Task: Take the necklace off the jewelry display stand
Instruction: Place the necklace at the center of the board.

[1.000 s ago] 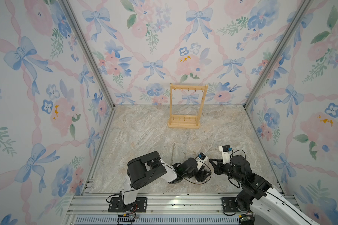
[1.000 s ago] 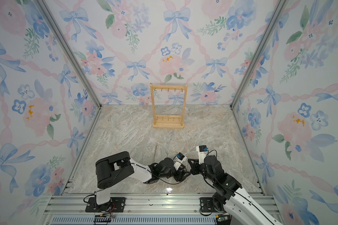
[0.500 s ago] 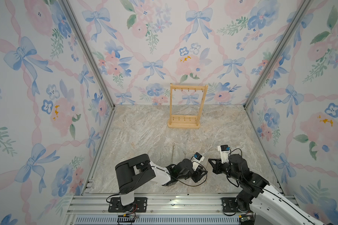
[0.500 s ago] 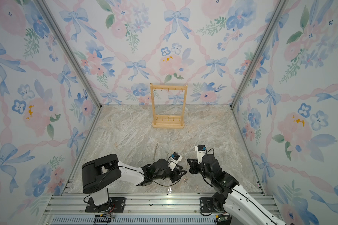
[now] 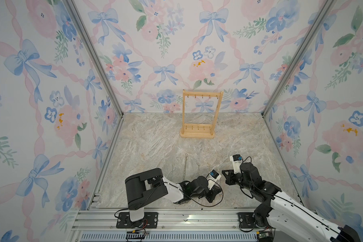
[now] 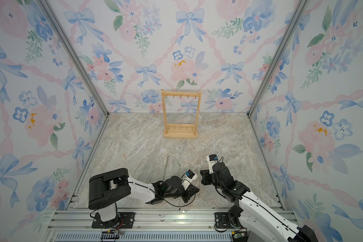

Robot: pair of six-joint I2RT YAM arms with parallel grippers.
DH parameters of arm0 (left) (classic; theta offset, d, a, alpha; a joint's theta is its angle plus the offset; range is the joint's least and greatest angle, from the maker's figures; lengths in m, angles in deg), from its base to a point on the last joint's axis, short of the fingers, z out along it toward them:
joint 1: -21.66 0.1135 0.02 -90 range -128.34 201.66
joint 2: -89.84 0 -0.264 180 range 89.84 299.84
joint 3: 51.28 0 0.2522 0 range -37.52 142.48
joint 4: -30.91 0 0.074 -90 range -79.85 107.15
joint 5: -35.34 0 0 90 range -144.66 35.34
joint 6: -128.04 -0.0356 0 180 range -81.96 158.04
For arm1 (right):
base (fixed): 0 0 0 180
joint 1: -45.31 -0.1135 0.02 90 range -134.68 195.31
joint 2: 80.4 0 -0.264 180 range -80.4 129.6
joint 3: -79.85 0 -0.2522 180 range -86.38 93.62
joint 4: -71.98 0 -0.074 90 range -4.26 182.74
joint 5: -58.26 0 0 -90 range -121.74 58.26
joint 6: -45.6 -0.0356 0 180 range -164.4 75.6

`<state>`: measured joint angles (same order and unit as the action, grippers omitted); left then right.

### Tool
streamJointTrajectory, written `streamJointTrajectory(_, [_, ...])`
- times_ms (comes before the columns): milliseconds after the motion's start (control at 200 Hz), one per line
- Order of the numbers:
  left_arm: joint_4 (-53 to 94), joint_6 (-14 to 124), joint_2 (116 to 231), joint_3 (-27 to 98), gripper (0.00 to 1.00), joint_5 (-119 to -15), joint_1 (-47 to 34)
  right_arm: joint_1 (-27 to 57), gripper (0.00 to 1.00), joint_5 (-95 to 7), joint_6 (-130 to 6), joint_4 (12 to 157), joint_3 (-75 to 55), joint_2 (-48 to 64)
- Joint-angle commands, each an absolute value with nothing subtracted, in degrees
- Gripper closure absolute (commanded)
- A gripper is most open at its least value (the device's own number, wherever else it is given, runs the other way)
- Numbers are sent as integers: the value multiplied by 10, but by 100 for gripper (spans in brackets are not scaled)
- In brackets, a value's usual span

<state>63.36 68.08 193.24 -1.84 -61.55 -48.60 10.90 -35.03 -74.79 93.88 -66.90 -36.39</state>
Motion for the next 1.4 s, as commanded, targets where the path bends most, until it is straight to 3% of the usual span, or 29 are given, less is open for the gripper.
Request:
streamJointTrajectory(0, [631,671,1953,-4,93,-633,-491,117,100,-343,-738,916,-650,-352])
streamJointTrajectory(1395, [630,687,2017,21,97,-630,-475,136,100,-350,-720,872,-627,-264])
